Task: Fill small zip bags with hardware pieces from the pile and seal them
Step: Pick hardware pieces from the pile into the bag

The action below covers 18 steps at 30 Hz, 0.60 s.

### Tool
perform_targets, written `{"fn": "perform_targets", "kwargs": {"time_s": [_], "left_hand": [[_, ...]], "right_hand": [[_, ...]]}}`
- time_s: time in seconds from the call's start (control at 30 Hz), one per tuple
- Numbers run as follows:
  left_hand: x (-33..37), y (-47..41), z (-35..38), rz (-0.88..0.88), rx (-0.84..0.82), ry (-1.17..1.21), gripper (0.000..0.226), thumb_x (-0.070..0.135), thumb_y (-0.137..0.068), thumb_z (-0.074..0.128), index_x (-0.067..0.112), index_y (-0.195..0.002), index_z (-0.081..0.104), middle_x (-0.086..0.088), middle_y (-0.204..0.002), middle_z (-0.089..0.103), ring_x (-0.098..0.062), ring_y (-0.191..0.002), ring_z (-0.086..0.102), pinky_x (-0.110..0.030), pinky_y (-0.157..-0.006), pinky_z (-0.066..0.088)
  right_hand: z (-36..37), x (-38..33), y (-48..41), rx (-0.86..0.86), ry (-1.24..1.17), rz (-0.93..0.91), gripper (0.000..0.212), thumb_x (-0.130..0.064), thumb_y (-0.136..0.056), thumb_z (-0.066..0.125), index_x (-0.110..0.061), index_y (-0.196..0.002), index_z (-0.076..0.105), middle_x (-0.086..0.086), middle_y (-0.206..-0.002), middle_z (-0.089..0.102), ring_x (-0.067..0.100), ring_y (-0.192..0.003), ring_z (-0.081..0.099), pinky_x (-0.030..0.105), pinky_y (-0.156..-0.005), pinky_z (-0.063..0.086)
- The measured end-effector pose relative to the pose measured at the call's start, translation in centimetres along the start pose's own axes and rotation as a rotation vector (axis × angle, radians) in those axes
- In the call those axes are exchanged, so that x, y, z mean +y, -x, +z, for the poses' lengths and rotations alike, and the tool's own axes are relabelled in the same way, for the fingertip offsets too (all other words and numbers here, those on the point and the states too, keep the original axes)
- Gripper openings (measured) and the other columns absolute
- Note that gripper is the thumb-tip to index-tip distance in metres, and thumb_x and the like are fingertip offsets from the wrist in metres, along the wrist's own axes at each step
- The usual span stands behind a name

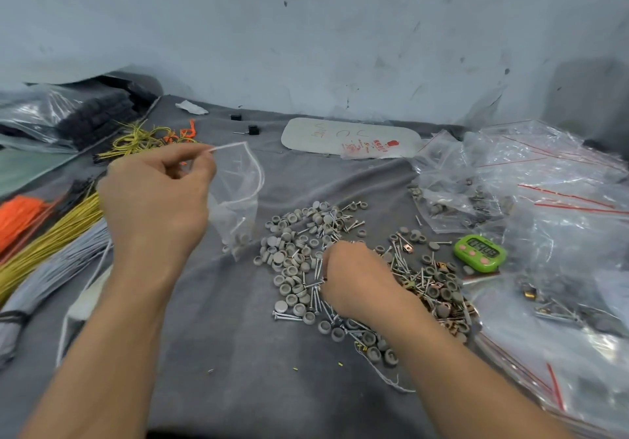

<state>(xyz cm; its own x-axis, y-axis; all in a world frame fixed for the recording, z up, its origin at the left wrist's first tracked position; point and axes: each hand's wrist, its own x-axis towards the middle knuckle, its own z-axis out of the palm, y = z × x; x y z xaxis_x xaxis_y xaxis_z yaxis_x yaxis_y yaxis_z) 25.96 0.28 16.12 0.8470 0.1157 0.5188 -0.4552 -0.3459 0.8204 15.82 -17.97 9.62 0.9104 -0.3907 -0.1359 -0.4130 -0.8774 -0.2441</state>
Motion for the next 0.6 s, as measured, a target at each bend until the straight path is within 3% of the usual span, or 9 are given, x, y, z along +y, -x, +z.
{"fn": "perform_targets", "kwargs": {"time_s": [0.07,0.2,0.3,0.43,0.6], "left_hand": [[0.0,-0.3,-0.9,0.039,0.018,-0.066,0.006,0.05,-0.082,0.069,0.049,-0.084,0.075,0.025,-0.055,0.06,-0.002,-0.046,0.048,-0.023,-0.049,0.033],[-0.3,0.9,-0.3,0.122,0.004,-0.321,0.017,0.049,-0.087,0.069,0.04,-0.098,0.079,0.02,-0.063,0.066,-0.004,-0.057,0.056,-0.023,-0.056,0.038],[-1.1,3.4,1.8,0.15,-0.193,-0.608,0.025,0.047,-0.093,0.062,0.037,-0.112,0.076,-0.001,-0.094,0.078,-0.03,-0.083,0.07,-0.034,-0.071,0.054],[-0.9,6.1,4.0,0.146,-0.382,-0.62,0.026,0.049,-0.093,0.06,0.038,-0.11,0.075,-0.005,-0.095,0.077,-0.034,-0.094,0.069,-0.037,-0.076,0.052],[-1.4,7.7,5.0,0.229,-0.386,-0.628,0.027,0.051,-0.094,0.056,0.037,-0.11,0.073,-0.001,-0.093,0.077,-0.033,-0.092,0.069,-0.035,-0.069,0.043]], "right_hand": [[0.0,-0.2,0.0,-0.001,0.001,0.006,0.035,-0.007,-0.087,0.06,-0.015,-0.121,0.069,0.013,-0.121,0.07,0.033,-0.112,0.067,0.039,-0.094,0.057],[0.0,-0.5,0.7,0.046,0.026,0.007,0.034,-0.007,-0.086,0.061,-0.022,-0.115,0.07,0.009,-0.117,0.072,0.032,-0.108,0.068,0.039,-0.088,0.055],[-0.8,0.1,0.8,0.187,-0.097,0.034,0.018,-0.014,-0.088,0.066,-0.031,-0.088,0.069,0.002,-0.1,0.075,0.027,-0.091,0.07,0.034,-0.08,0.056],[-2.0,0.8,1.4,0.303,-0.339,0.018,0.017,-0.027,-0.087,0.071,-0.038,-0.074,0.066,-0.006,-0.089,0.075,0.019,-0.086,0.07,0.036,-0.082,0.059],[-2.3,1.9,1.5,0.173,-0.136,0.028,0.011,-0.025,-0.089,0.072,-0.034,-0.087,0.078,0.002,-0.095,0.076,0.024,-0.088,0.07,0.035,-0.079,0.057]]}}
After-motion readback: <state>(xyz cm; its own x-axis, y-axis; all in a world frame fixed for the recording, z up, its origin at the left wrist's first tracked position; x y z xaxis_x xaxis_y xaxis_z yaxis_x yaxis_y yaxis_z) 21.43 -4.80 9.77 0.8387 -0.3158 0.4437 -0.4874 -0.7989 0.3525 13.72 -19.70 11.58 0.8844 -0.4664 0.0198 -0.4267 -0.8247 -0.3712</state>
